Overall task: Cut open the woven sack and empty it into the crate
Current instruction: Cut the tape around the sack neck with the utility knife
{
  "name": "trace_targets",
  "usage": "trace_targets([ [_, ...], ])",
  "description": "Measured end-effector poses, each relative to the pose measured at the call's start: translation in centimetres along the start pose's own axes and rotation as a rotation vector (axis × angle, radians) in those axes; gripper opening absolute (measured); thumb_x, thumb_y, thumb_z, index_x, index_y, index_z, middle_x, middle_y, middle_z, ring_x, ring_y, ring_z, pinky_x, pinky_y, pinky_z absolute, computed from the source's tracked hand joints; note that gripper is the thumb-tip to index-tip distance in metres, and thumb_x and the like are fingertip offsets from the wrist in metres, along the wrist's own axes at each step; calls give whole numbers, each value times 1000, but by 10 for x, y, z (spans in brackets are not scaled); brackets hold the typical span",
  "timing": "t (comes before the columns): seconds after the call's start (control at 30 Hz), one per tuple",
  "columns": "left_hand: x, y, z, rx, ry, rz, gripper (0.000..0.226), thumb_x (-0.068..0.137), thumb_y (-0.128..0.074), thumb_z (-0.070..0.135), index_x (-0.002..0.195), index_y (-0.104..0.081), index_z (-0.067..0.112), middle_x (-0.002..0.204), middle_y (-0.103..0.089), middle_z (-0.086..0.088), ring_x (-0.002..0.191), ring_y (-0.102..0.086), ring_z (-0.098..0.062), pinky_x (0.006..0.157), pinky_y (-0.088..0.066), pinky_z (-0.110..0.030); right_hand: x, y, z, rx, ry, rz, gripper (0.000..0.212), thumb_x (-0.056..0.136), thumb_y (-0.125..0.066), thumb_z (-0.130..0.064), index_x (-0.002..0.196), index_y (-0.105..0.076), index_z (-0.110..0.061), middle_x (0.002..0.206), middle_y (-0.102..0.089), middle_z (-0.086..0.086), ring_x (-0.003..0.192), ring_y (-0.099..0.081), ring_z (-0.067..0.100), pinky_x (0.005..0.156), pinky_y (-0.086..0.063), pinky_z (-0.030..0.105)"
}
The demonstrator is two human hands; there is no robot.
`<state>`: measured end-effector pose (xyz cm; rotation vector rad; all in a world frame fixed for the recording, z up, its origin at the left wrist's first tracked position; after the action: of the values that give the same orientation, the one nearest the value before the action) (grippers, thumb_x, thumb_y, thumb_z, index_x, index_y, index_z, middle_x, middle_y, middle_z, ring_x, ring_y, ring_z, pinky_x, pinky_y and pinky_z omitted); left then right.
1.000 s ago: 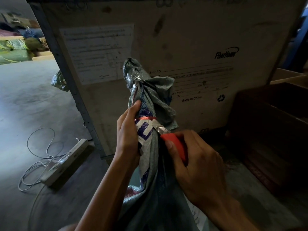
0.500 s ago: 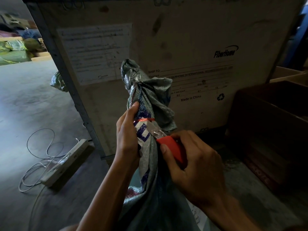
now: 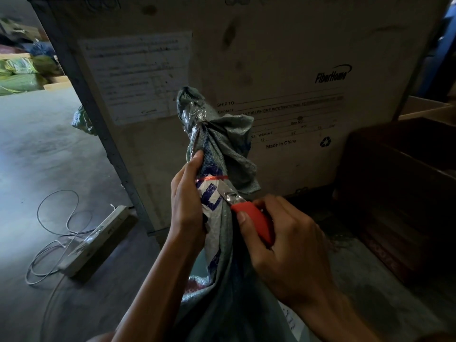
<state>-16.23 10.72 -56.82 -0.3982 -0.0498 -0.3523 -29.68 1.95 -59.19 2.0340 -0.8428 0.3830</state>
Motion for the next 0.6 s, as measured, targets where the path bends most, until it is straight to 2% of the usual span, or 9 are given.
trace_targets([
  [0.1, 1, 0, 1, -7, -4, 3, 32, 97, -54, 35, 102, -73, 10, 88, -79, -11, 74, -75, -18, 65, -61, -29, 1, 1, 0, -2, 7, -7, 28, 91, -44, -63, 92, -54, -37, 82, -56, -17, 66, -55, -2, 55, -46, 16],
  [0.2, 1, -1, 3, -13, 8, 20, 33, 97, -54, 35, 103, -73, 9, 90, -78, -12, 76, -74, -20, 71, -60, -32, 1, 1, 0, -23, 8, 8, 28, 91, -44, -63, 91, -54, -36, 81, -56, -17, 65, -55, 0, 56, -49, 21],
  [0.33, -1, -3, 4, -18, 48, 68, 46, 95, -57, 39, 124, -64, 4, 118, -71, -22, 99, -72, -30, 87, -58, -42, 0, 0, 1, -22, 10, 19, 25, 93, -43, -63, 93, -51, -39, 83, -55, -18, 66, -55, -2, 56, -46, 15],
  [0.43, -1, -3, 4, -29, 54, 79, 51, 93, -58, 40, 129, -60, 4, 125, -67, -23, 108, -70, -31, 92, -58, -45, 0, 1, 2, -22, 6, 25, 26, 92, -43, -62, 93, -51, -38, 83, -55, -17, 66, -55, -1, 56, -46, 16],
  [0.6, 1, -2, 3, 1, -20, 2, 32, 98, -52, 34, 102, -73, 11, 92, -78, -12, 77, -74, -21, 71, -62, -32, 0, 2, 1, -20, 5, 29, 25, 92, -44, -61, 90, -51, -38, 82, -55, -16, 65, -54, -1, 55, -39, 10],
])
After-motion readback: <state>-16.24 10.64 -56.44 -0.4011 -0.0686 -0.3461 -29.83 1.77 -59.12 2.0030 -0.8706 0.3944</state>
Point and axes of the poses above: each hand's wrist, its own x-axis towards the middle knuckle, its own y-axis out of the back of the hand, z = x × y, the point moved 1 cm from there along x, towards the middle knuckle
